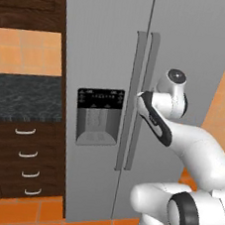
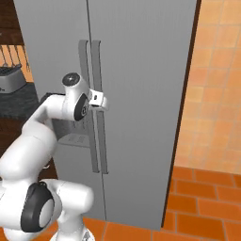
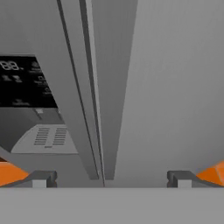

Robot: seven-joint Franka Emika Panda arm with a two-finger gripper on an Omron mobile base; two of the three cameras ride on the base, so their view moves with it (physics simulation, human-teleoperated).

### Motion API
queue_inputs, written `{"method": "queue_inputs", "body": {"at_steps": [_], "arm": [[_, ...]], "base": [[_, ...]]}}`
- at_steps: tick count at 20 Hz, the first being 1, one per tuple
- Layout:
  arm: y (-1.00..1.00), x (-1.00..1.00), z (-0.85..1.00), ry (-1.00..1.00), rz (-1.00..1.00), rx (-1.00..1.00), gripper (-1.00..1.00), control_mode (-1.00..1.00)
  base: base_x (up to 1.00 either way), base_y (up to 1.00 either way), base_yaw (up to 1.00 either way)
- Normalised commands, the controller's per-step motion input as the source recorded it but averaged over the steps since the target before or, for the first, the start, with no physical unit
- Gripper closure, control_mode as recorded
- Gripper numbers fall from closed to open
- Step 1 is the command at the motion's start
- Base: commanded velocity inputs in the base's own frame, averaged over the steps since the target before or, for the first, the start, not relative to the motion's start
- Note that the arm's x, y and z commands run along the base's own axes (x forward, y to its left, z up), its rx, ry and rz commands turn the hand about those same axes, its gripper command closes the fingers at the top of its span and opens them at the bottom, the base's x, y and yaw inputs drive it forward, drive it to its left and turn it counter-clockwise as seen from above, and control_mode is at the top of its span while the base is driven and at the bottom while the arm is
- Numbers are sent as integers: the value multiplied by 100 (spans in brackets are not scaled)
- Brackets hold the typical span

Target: Take the strawberry from the fridge and place it on top of the pancake, located on the dining counter.

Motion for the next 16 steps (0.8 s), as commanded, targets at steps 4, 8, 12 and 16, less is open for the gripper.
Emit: {"method": "queue_inputs", "body": {"at_steps": [4,8,12,16], "arm": [[-6,27,-20,-8,4,4,-100,-100],[-2,44,-10,-1,0,0,-100,-100],[0,48,-2,0,0,0,-100,-100],[0,51,-9,0,0,0,-100,-100]], "base": [[0,0,0],[0,0,0],[0,0,0],[0,0,0]]}}
